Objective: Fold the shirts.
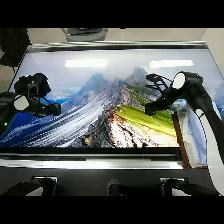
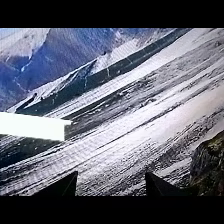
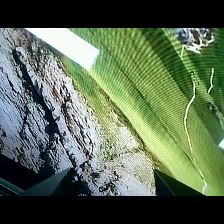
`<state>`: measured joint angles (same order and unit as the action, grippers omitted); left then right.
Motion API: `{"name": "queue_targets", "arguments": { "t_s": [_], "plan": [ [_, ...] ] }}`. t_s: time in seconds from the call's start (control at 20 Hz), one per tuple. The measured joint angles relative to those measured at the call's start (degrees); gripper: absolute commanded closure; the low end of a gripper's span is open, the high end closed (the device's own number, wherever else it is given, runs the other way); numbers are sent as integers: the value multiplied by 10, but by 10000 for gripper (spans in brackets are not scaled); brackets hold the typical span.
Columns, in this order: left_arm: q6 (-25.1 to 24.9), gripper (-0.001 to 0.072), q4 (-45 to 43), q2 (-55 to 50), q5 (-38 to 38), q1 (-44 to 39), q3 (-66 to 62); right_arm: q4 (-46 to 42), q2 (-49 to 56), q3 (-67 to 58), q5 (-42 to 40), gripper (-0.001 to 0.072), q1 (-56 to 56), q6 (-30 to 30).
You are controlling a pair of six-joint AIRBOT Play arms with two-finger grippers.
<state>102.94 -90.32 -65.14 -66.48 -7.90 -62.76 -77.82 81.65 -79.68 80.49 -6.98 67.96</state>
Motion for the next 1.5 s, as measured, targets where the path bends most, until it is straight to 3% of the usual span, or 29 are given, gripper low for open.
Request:
{"name": "queue_targets", "arguments": {
  "t_s": [1.1,1.15,1.2,1.3,1.5],
  "plan": [
    [0,211,1,-5,24,0,0,0,0,0,-15,113,0,0],
    [1,161,2,-7,36,0,1,0,0,0,-24,113,0,0],
    [1,-13,3,-9,50,0,1,0,0,0,-35,113,0,0],
    [7,-13,9,-13,91,1,0,0,0,0,-62,115,0,0],
    [68,-13,44,-60,180,67,-57,0,0,0,-120,111,0,0]
  ]
}}
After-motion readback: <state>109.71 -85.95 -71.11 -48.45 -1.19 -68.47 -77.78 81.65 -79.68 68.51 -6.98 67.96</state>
